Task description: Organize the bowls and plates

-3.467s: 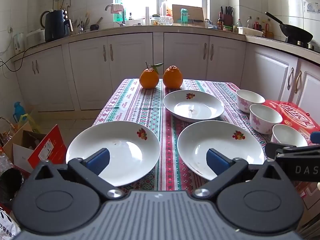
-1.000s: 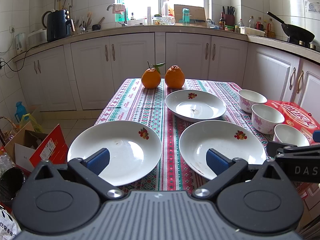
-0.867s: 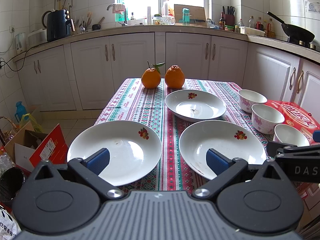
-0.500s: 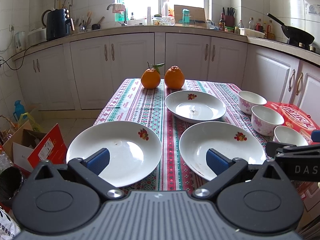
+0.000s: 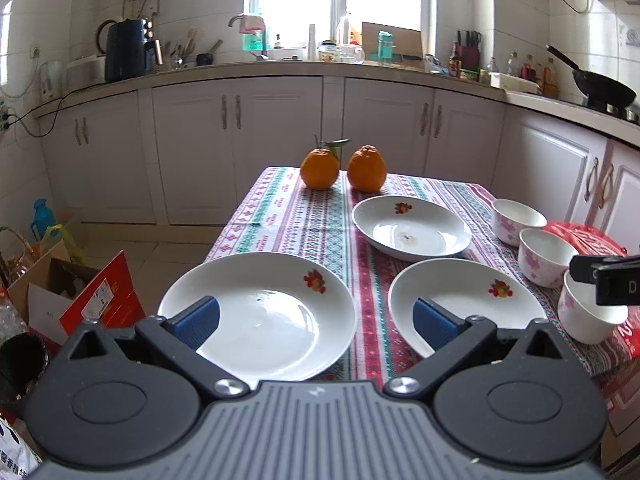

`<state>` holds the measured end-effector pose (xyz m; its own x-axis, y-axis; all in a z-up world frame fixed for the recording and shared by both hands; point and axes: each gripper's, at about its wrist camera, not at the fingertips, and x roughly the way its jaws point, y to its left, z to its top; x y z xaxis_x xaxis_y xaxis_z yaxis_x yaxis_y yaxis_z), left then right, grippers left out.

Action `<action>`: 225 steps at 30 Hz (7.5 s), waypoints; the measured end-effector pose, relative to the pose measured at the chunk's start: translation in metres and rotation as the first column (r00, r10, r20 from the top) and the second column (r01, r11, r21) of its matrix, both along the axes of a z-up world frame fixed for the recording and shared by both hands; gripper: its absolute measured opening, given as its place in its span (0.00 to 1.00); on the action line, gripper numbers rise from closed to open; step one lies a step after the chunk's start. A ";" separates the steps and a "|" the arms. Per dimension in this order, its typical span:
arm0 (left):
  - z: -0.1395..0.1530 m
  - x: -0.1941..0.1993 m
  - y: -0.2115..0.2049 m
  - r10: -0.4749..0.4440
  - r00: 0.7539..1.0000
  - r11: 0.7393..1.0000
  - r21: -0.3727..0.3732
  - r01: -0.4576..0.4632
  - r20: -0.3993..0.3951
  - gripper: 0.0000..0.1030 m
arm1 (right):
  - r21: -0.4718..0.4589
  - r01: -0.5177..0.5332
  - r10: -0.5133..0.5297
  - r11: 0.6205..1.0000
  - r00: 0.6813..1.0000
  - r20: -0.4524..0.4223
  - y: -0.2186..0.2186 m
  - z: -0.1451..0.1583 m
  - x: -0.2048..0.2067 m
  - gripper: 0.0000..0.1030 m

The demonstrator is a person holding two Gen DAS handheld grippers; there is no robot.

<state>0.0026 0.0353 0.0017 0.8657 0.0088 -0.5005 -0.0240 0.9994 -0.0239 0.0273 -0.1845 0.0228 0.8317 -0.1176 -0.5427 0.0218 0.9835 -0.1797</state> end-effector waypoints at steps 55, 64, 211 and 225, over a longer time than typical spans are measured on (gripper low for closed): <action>-0.069 0.044 0.094 -0.313 0.919 0.946 0.002 0.323 -0.239 0.99 | 0.555 -0.578 0.801 0.599 0.451 -0.394 0.162 -0.073 0.240 0.66; -0.068 0.049 0.097 -0.330 0.910 0.941 -0.008 0.339 -0.251 0.99 | 0.576 -0.569 0.809 0.587 0.432 -0.398 0.166 -0.077 0.246 0.64; -0.073 0.066 -0.068 -0.647 0.721 0.740 0.026 0.672 -0.249 0.99 | 0.450 -0.309 0.515 0.838 0.720 -0.465 -0.047 -0.074 0.194 0.81; -0.074 0.071 -0.067 -0.658 0.707 0.732 0.003 0.682 -0.257 0.99 | 0.510 -0.304 0.554 0.805 0.692 -0.463 -0.049 -0.076 0.198 0.81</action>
<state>0.0736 -0.0312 -0.0724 0.5252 -0.4745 -0.7064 0.6599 0.7512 -0.0140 0.2255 -0.2338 -0.0535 0.2552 0.4814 -0.8385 -0.4014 0.8418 0.3610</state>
